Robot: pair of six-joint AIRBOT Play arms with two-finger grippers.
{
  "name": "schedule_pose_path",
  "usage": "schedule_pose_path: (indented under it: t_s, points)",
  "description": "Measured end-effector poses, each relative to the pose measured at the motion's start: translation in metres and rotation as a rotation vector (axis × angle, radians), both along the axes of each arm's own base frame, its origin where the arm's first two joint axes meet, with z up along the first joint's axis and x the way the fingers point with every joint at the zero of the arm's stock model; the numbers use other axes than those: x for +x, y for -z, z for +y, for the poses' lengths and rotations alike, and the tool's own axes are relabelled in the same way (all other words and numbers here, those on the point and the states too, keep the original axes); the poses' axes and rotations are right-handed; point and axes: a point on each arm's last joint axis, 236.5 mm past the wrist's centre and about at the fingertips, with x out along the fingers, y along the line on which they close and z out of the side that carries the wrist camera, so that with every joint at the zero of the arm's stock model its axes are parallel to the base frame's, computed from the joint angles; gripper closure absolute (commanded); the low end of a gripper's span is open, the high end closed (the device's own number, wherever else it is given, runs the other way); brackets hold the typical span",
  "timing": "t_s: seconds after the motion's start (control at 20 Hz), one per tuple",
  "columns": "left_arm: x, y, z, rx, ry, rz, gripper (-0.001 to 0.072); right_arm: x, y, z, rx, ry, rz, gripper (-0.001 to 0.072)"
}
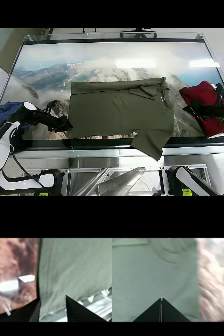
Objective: Fold the shirts.
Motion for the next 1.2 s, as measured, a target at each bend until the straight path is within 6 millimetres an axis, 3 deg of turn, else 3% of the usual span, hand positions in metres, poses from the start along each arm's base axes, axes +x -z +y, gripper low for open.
schedule_pose_path:
  t_s: [0.15, 0.35, 0.6, 0.65, 0.7, 0.85, 1.15, 1.2]
  points:
    - [-0.019, 0.007, 0.001, 0.006, 0.023, 0.051, 0.0374, -0.02, 0.001, -0.031, -0.028, 0.102, 0.038, 0.0697]
    - [-0.012, 0.004, 0.001, -0.012, -0.006, 0.031, 0.0374, -0.051, 0.017, -0.051, -0.02, 0.196, 0.113, 0.0696]
    - [0.015, -0.003, 0.011, 0.017, -0.002, -0.056, 0.0375, -0.09, 0.058, -0.029, 0.067, 0.214, 0.243, 0.0685]
    - [0.014, -0.008, 0.014, 0.012, 0.004, -0.045, 0.0375, -0.094, 0.064, -0.025, 0.078, 0.214, 0.258, 0.0611]
    - [0.013, -0.011, 0.016, 0.004, 0.001, -0.039, 0.0375, -0.099, 0.068, -0.021, 0.09, 0.213, 0.272, 0.0454]
    - [0.009, -0.015, 0.024, -0.014, -0.028, -0.013, 0.0374, -0.109, 0.079, -0.011, 0.117, 0.203, 0.304, 0.0454]
    - [-0.017, 0.0, 0.021, -0.037, -0.077, 0.059, 0.0374, -0.124, 0.099, 0.024, 0.218, 0.179, 0.33, 0.045]
    - [-0.019, 0.002, 0.016, -0.046, -0.081, 0.064, 0.0374, -0.124, 0.102, 0.029, 0.235, 0.181, 0.324, 0.0382]
